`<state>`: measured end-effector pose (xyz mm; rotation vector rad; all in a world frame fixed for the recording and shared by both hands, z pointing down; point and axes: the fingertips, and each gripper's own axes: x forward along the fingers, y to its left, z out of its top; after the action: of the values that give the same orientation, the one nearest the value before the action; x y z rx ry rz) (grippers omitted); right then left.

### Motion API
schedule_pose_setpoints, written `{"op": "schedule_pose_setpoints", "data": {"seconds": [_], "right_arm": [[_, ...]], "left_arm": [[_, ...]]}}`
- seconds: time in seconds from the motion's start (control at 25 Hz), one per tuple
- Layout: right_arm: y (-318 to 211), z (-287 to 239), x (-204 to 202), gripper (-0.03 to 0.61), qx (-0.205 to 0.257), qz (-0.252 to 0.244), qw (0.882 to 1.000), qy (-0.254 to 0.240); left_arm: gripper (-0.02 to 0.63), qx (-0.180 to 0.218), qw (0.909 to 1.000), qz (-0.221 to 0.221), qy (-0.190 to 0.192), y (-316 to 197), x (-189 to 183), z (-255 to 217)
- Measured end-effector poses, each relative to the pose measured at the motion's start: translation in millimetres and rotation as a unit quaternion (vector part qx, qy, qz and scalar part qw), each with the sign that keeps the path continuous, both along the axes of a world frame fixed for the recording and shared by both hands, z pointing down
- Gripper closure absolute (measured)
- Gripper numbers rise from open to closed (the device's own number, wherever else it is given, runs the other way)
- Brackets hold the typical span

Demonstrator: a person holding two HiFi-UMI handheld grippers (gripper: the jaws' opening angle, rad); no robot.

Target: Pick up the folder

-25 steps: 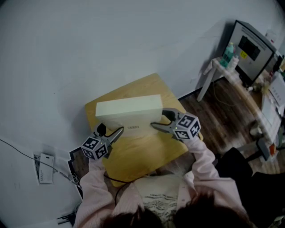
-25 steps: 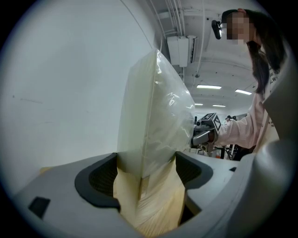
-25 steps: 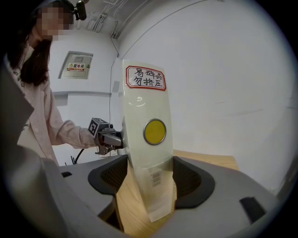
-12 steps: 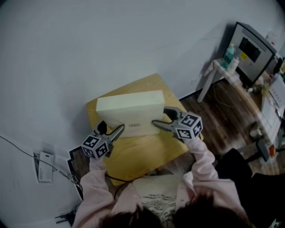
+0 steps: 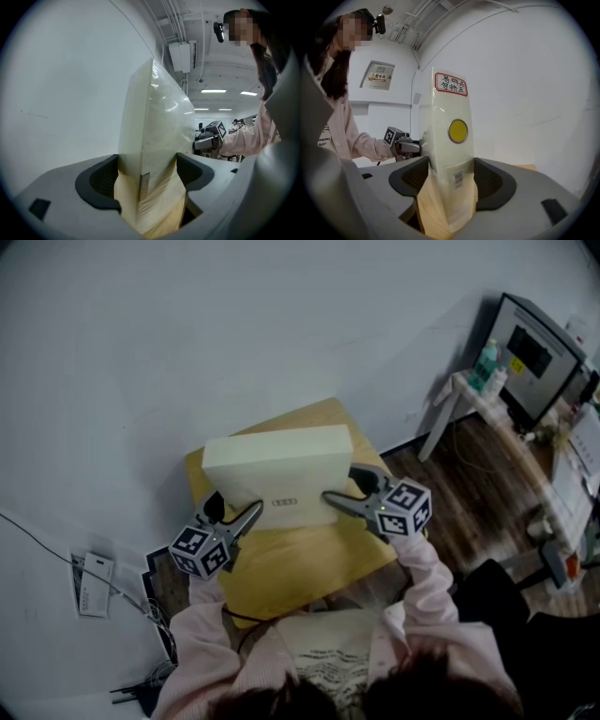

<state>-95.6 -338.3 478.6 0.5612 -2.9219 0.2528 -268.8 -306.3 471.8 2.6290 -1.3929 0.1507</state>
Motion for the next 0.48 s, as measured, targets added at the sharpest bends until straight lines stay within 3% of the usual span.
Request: {"op": "schedule_pose_setpoints", "data": {"seconds": [0.48], "right_arm": [[6.2,-33.6,8.5,0.279,0.014,-0.005,0.999,-0.033]], "left_arm": [[0.229,0.026,0.9993,-0.024,0.008,12.0,7.9,-33.8]]}}
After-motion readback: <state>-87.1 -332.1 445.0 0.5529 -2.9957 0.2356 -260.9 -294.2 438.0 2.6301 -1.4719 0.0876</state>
